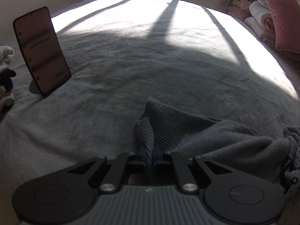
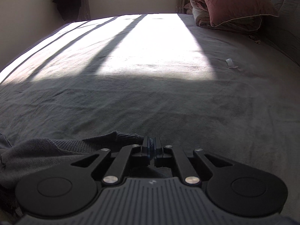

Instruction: Fold clothes

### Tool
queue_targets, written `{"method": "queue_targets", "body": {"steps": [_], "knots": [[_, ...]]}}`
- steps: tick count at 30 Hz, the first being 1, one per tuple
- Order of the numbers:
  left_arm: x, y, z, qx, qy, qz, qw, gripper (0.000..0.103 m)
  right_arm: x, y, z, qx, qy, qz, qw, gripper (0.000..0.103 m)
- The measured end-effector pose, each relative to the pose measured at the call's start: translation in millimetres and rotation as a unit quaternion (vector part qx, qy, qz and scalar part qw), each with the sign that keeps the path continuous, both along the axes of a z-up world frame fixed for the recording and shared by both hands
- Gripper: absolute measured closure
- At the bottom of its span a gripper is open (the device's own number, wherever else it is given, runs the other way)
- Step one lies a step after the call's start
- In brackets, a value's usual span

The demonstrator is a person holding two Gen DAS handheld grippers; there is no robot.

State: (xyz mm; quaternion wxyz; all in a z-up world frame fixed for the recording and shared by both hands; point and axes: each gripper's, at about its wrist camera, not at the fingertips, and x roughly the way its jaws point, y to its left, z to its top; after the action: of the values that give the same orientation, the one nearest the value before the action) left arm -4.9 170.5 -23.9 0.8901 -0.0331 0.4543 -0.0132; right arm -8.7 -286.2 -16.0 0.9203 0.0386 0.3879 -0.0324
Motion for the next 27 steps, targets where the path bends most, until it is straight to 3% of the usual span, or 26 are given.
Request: {"method": "queue_targets", "body": {"steps": [5, 6, 7, 9, 11, 13, 16, 21, 27], "knots": [[-4.3, -2.2, 10.6, 0.002, -0.032, -0.011, 0.9994, 0.09, 1.5, 2.2, -7.5, -0.005, 0.014, 0.002, 1.0, 0.098], [-4.7, -3.1, 14.4, 0.004, -0.042, -0.012, 0.999, 0.083, 1.6, 2.1, -6.6, -0.003, 0.014, 0.001, 1.0, 0.098], [-5.1, -4.1, 18.2, 0.006, -0.052, -0.014, 0.9985, 0.07, 1.7, 1.9, -5.8, 0.0, 0.013, 0.0, 1.0, 0.096], [-4.9, -6.9, 26.0, 0.01, -0.073, -0.016, 0.9972, 0.055, 2.6, -1.1, -4.8, 0.016, 0.016, -0.007, 1.0, 0.094], [-2.0, -12.0, 33.1, 0.006, -0.086, -0.025, 0.996, 0.053, 3.6, -3.2, -3.7, 0.029, 0.017, -0.009, 0.999, 0.09], [0.9, -18.9, 38.7, -0.003, -0.096, -0.042, 0.9945, 0.042, 4.4, -2.2, -2.2, 0.033, 0.016, -0.004, 0.999, 0.089], [8.7, -43.7, 41.9, -0.025, -0.103, -0.109, 0.9884, 0.033, 4.9, 1.3, 0.7, 0.036, 0.012, 0.001, 0.999, 0.087], [25.2, -91.1, 24.1, -0.024, -0.095, -0.2, 0.9748, 0.032, 6.1, 4.0, 3.0, 0.045, 0.004, 0.01, 0.999, 0.074], [35.5, -124.1, -3.4, -0.04, -0.054, -0.278, 0.9583, 0.036, 9.2, 1.7, 3.9, 0.06, -0.002, 0.017, 0.998, 0.073]]}}
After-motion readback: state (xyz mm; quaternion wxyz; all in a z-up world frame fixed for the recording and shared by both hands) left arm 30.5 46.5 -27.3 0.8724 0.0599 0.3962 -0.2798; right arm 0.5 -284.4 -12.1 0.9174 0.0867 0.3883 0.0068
